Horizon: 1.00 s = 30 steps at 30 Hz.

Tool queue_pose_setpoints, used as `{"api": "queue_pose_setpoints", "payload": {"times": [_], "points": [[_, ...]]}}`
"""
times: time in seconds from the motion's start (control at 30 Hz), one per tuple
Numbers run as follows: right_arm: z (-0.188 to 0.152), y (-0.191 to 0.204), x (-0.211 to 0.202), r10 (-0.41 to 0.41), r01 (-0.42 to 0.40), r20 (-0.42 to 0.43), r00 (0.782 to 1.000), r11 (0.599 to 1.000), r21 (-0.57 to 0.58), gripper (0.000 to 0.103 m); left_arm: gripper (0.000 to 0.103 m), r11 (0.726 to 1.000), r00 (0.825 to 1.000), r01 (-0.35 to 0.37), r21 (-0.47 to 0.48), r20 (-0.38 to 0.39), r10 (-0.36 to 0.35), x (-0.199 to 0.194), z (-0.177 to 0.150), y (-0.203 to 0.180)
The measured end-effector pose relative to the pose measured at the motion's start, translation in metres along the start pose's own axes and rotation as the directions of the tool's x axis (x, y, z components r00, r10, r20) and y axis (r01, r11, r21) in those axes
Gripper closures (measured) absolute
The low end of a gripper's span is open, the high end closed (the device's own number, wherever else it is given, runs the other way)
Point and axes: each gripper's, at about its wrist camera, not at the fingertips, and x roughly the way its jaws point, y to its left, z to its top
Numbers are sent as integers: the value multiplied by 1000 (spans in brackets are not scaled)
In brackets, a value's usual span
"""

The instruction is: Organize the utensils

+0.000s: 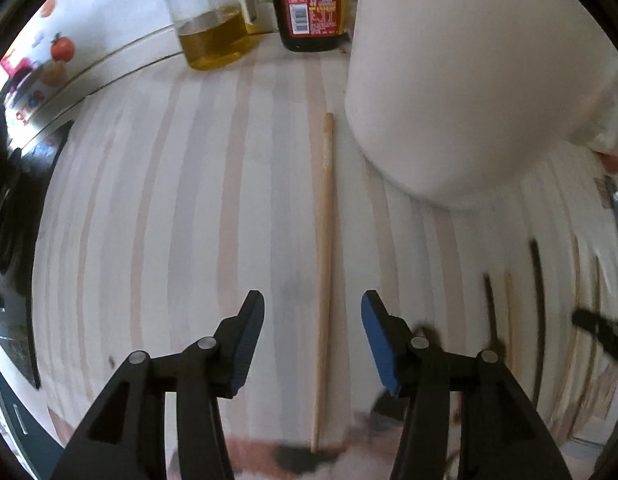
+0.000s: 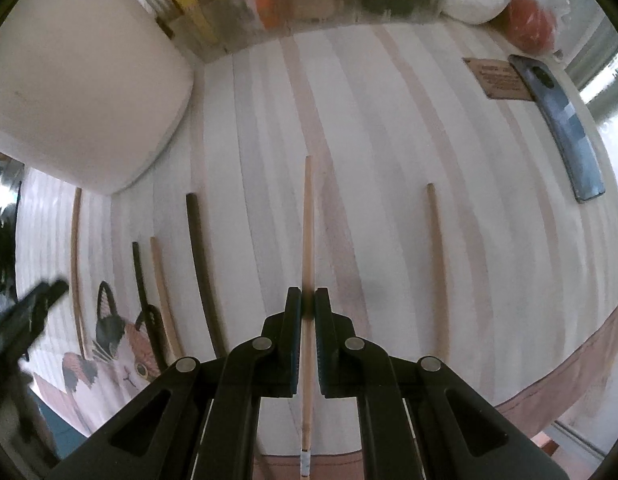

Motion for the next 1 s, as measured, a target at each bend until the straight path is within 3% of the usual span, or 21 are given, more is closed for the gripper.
{"api": "queue_pose_setpoints", "payload": {"times": [0.2, 0.23, 0.27, 0.3, 0.47, 0.7, 1.0], "points": [[8, 0, 7, -3, 3, -26, 1000, 1000, -2, 96, 58, 996, 999, -47, 74, 0, 47, 19, 24, -15], [10, 0, 8, -1, 1, -28, 1000, 1000, -3, 96, 67, 996, 999, -46, 82, -5, 47, 19, 25, -17], [11, -3, 9, 0, 0, -30, 1000, 1000, -6, 96, 93, 996, 999, -33, 87, -5, 34, 19, 24, -18], [12, -3, 9, 0, 0, -31, 1000, 1000, -8, 96, 97, 996, 1000, -27, 91, -9, 28, 17, 20, -20], [19, -3, 10, 2, -4, -43, 999, 1000, -31, 96, 98, 996, 999, -49, 73, -12, 50, 10, -10, -22], [9, -3, 8, 42, -46, -73, 996, 997, -55, 96, 98, 999, 993, 17, -37, -120, -21, -1, -61, -8], [19, -2, 11, 34, -43, -102, 994, 995, -93, 96, 97, 1000, 994, 10, -6, -109, -10, 4, -55, -19]]}}
